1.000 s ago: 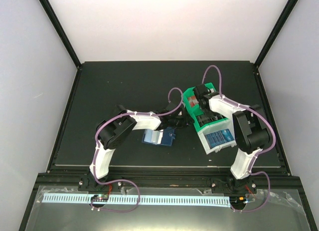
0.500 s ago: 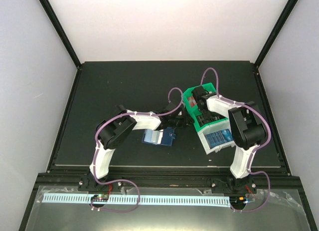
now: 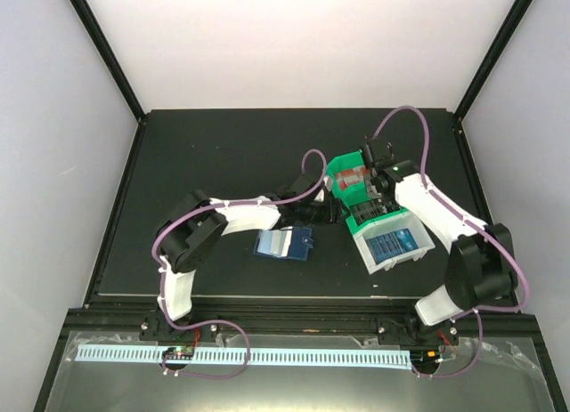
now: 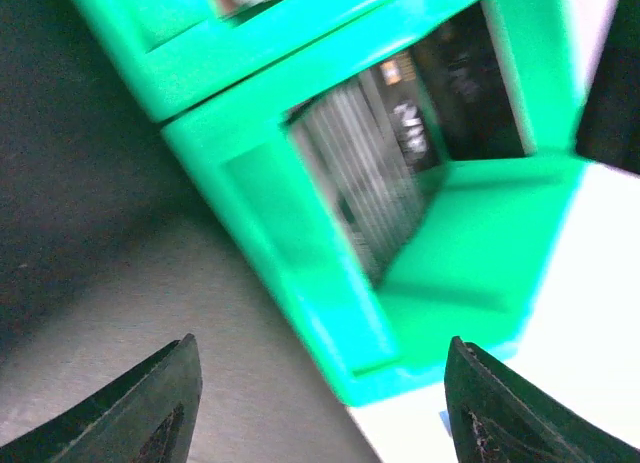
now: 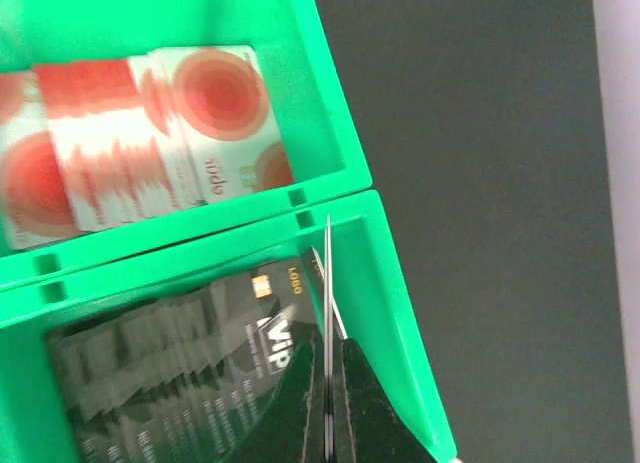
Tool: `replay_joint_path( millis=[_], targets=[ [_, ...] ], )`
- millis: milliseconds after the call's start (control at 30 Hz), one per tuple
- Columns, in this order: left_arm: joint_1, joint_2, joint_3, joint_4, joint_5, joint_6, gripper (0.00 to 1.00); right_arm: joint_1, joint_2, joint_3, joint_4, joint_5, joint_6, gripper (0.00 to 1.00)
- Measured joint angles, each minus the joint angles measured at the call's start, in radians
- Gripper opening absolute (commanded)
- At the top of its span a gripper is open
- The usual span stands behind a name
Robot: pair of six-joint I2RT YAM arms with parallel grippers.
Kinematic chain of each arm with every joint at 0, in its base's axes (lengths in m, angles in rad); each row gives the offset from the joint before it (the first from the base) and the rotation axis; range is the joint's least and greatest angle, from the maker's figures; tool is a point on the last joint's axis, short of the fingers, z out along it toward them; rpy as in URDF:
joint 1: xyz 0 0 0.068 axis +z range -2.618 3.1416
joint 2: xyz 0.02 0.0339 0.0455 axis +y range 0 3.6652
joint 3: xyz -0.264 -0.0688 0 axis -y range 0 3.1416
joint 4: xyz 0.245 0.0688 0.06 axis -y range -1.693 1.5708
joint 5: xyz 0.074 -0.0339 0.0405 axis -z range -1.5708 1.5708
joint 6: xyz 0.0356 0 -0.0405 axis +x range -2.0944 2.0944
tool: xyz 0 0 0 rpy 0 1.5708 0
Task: Put the credit cards into the card holder
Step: Pick up the credit card from the storage box.
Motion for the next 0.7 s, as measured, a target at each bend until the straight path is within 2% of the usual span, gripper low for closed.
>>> replay_joint_path(
  millis=[300, 500, 700],
  targets=[
    [0.003, -0.172, -0.010, -0.002, 0.042, 0.051, 0.81, -0.095, -0.240, -0.090, 0.019, -0.313, 0.065, 0.01],
    [0.005, -0.212, -0.020, -0.002, 0.114, 0.058, 0.83, -0.163, -0.383, -0.133, 0.065, -0.613, 0.118, 0.01],
    [0.019, -0.267, -0.020, -0.040, 0.181, 0.040, 0.83, -0.295, -0.463, -0.197, 0.184, -0.983, 0.210, 0.01]
  ],
)
